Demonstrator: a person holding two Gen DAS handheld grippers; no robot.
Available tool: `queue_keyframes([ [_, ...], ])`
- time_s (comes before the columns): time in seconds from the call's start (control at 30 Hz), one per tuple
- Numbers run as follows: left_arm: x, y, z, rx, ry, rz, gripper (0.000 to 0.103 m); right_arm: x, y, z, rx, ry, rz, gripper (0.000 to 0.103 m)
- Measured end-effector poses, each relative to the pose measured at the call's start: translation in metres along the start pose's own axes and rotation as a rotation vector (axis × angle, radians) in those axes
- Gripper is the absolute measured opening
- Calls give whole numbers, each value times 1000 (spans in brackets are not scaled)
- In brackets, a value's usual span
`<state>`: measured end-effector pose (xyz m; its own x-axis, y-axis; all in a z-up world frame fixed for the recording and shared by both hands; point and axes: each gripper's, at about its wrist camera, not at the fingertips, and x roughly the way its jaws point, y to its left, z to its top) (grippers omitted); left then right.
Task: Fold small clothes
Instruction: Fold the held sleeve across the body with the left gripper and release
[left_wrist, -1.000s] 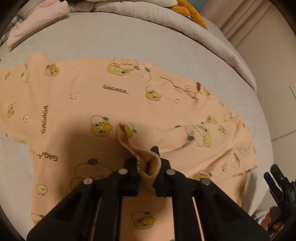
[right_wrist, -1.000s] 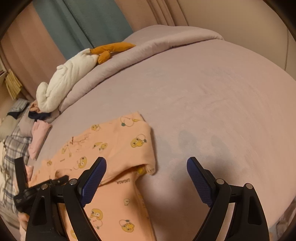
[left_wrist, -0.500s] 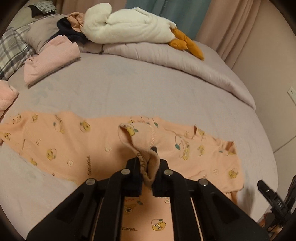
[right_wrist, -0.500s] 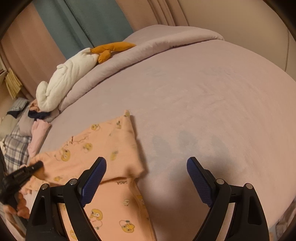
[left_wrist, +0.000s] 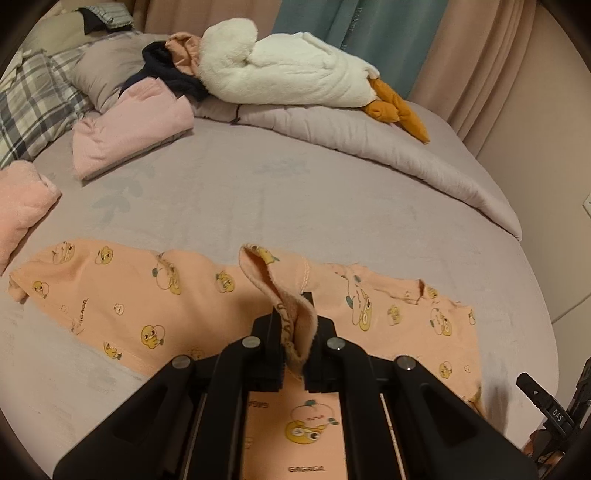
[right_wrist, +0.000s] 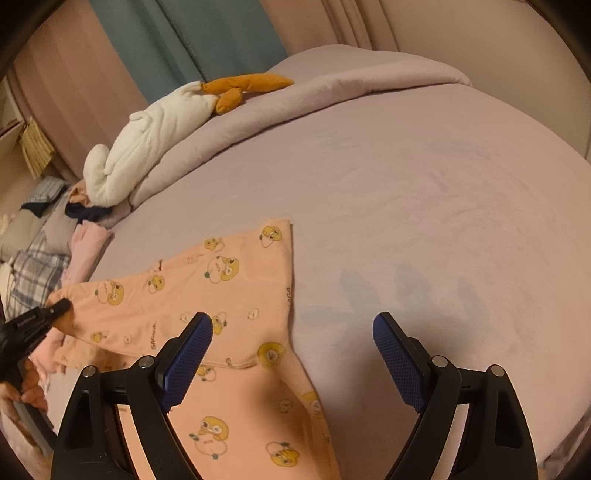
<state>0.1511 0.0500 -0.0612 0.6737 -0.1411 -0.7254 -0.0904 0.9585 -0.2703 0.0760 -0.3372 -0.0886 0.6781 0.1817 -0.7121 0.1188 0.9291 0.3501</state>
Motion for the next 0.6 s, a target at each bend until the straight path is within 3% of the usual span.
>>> queue_keyframes([
  [0.6,56,41,-30,-47,151,89,7,21,20,-1,-62,66,-13,88],
])
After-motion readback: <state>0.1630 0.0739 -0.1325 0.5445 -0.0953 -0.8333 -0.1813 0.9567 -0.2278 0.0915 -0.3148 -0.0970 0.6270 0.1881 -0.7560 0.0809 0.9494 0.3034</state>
